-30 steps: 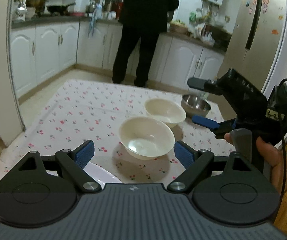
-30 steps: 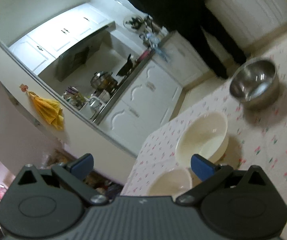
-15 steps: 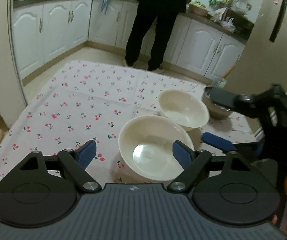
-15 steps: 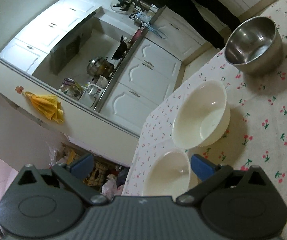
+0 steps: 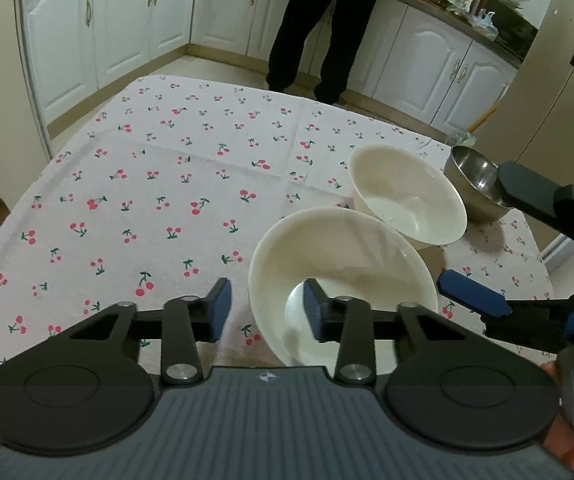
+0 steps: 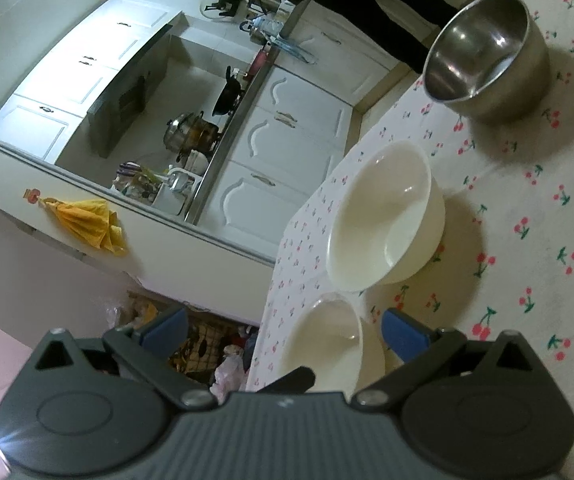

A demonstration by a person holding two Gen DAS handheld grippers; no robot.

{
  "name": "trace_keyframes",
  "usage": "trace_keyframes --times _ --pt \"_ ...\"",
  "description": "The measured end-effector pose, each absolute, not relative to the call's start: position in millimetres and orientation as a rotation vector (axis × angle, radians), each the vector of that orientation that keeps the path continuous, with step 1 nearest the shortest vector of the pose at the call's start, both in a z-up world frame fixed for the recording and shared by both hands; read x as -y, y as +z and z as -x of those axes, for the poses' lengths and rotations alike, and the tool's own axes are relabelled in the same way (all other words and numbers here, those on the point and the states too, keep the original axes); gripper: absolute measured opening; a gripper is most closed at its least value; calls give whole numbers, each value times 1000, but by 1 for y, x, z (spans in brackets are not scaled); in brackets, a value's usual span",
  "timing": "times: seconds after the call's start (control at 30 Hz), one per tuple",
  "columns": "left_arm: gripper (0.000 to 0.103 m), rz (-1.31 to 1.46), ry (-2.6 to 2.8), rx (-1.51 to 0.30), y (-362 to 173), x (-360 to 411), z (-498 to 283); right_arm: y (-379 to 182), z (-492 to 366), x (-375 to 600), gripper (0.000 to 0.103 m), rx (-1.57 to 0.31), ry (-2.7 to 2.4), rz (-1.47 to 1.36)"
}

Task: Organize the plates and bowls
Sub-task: 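Close the left gripper on the cream bowl rim, then lift the cream bowl with the left gripper and carry it beside the plates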

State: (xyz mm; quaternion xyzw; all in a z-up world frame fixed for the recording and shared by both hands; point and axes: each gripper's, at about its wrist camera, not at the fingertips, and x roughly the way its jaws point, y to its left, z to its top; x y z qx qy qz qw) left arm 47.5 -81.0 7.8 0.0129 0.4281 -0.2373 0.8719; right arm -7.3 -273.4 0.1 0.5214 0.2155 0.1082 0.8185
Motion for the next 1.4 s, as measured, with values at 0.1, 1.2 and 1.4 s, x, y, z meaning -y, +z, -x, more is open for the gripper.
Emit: trace_keyframes --times 0.1,1.2,1.4 --pt "35 -23 -493 -893 7 80 -48 -1 5 271 103 -464 254 -1124" --pt "16 81 -545 -866 23 73 -33 31 7 257 103 -508 290 -1023" --pt "16 95 -586 -857 31 73 -20 43 20 263 103 -515 330 -965"
